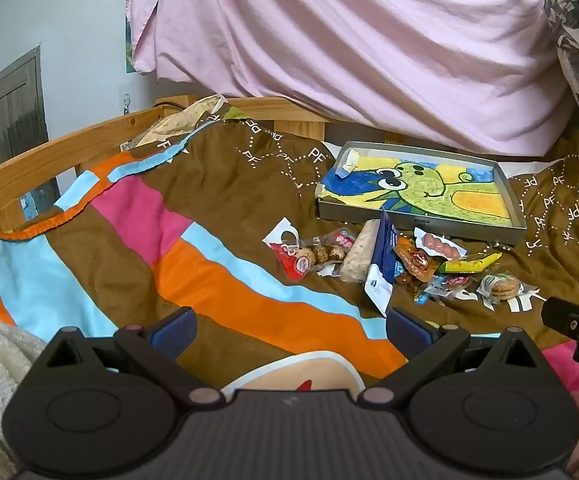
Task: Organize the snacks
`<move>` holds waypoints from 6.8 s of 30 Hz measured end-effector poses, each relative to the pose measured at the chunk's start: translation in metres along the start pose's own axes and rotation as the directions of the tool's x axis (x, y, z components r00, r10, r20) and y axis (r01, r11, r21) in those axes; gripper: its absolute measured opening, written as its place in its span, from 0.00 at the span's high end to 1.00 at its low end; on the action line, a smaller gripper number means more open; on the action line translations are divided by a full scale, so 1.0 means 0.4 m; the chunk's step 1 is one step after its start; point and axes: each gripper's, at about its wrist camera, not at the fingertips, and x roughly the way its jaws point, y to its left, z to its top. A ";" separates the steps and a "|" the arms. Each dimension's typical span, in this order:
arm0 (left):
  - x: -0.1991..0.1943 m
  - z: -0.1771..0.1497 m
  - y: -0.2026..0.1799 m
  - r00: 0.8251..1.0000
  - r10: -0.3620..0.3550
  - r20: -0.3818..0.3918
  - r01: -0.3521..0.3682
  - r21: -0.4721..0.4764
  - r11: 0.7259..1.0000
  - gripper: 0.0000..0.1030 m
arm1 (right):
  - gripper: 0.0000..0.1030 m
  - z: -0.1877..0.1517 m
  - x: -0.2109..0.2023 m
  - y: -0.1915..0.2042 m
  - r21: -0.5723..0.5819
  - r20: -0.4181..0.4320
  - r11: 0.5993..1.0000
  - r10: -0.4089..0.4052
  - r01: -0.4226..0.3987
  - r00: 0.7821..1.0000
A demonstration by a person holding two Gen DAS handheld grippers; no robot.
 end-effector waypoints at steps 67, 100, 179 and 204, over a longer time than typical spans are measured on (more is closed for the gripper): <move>0.001 -0.006 -0.004 1.000 0.001 -0.004 -0.001 0.001 1.000 0.00 | 0.01 -0.002 0.001 0.004 -0.005 -0.001 1.000 -0.003 0.003 1.000; 0.008 0.053 -0.034 0.999 -0.045 0.007 0.045 0.072 0.996 0.01 | 0.01 0.053 0.024 0.015 -0.064 -0.097 0.995 0.076 -0.083 0.992; 0.494 0.182 -0.166 0.881 -0.363 -0.303 0.437 0.226 0.870 0.76 | 0.23 0.203 0.602 -0.122 0.114 -0.443 0.972 0.233 -0.204 0.866; 0.520 0.177 -0.141 0.824 -0.417 -0.383 0.470 0.052 0.881 0.82 | 0.59 0.189 0.685 -0.197 0.448 -0.398 0.891 0.275 -0.075 0.875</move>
